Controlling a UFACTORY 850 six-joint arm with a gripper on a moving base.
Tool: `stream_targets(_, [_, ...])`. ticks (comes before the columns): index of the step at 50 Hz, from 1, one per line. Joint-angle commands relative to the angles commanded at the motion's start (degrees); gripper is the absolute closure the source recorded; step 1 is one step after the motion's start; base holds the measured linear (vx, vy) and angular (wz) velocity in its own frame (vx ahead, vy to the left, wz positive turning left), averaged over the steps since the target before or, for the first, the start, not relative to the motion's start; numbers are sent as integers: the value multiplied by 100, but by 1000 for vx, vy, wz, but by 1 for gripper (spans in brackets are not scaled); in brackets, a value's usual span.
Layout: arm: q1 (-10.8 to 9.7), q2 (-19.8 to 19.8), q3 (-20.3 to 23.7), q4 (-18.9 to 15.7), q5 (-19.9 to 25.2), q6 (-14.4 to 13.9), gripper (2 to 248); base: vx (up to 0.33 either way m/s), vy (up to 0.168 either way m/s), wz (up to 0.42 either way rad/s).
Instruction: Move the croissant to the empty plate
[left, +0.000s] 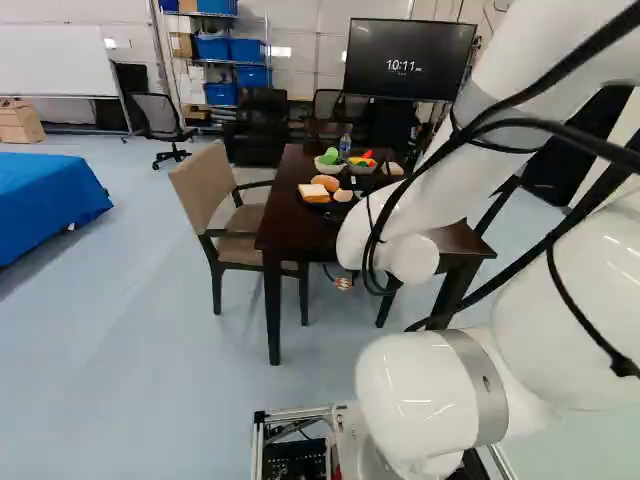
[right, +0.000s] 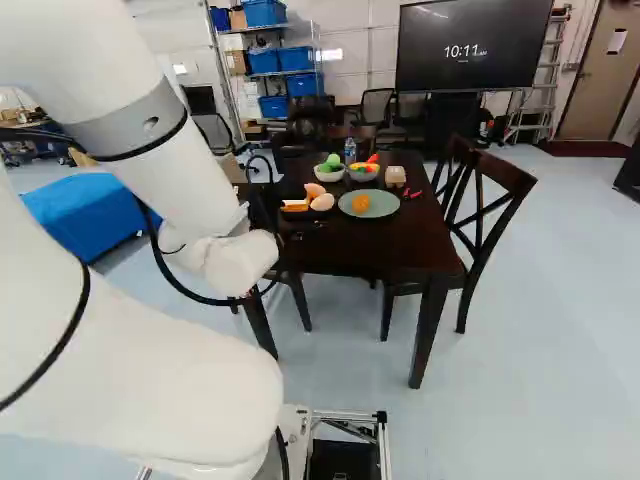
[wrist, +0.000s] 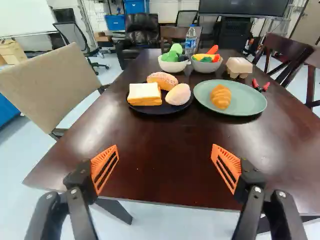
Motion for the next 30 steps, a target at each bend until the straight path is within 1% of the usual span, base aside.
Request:
stream_targets(15, [36, 103, 190, 4, 193, -6, 3, 0, 0, 0])
stream_targets(30, [45, 130, 240, 5, 244, -7, 3, 0, 0, 0])
